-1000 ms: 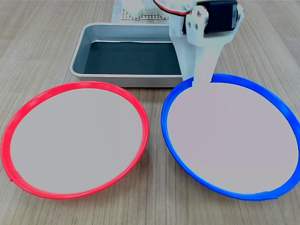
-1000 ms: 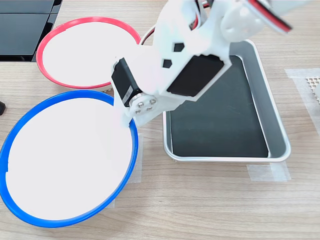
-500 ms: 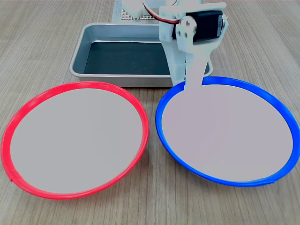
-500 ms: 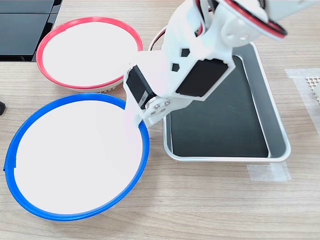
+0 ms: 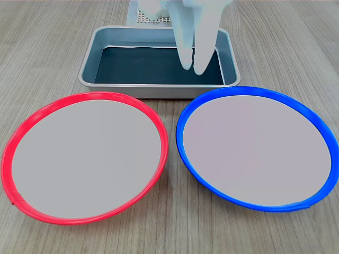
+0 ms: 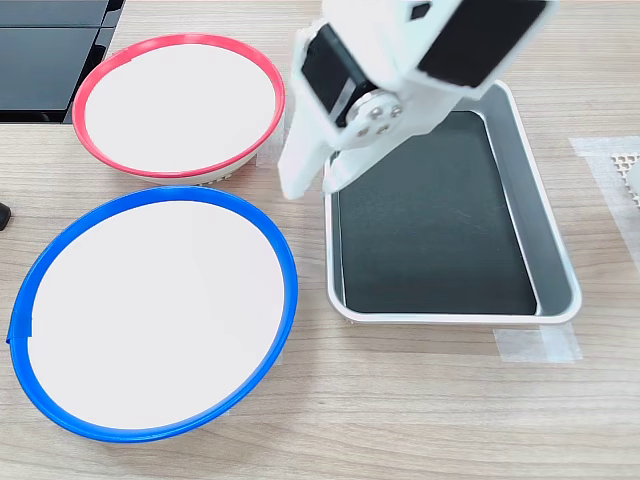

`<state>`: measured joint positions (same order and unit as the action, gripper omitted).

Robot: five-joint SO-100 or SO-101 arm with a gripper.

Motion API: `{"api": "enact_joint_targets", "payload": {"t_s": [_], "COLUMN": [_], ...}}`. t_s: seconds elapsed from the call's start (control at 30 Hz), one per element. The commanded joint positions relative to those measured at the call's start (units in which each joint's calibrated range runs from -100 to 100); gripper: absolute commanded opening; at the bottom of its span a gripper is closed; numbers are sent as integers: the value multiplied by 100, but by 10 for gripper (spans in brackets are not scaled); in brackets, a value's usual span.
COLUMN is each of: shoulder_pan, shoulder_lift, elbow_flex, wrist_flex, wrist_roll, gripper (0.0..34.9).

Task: Lift the stacked dish and set it down on the table.

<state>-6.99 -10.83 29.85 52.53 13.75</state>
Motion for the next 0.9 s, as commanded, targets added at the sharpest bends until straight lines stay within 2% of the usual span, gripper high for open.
{"api": "enact_joint_targets", "payload": {"t_s": [0.0,0.03,0.07,0.13,0.27,0.3,0.43,0.47,0.57,0.6,0.87], "shoulder_pan": [158,205,261,393,506,506,553,657,1005,1090,1080], "shoulder_lift": [-960,-1241,-1506,-2000,-3519,-4261,-6077,-6717,-8107,-8312,-8823], "elbow_flex": [78,114,196,460,2144,3118,5340,5986,7015,7015,7015], "wrist_flex": [645,785,777,513,-1229,-2112,-3383,-3482,-2863,-2360,-857], "wrist_roll": [34,20,-49,-244,-703,-855,-1021,-1070,-1089,-1089,-1192], "gripper": [95,60,2,2,0,0,0,0,0,0,0]}}
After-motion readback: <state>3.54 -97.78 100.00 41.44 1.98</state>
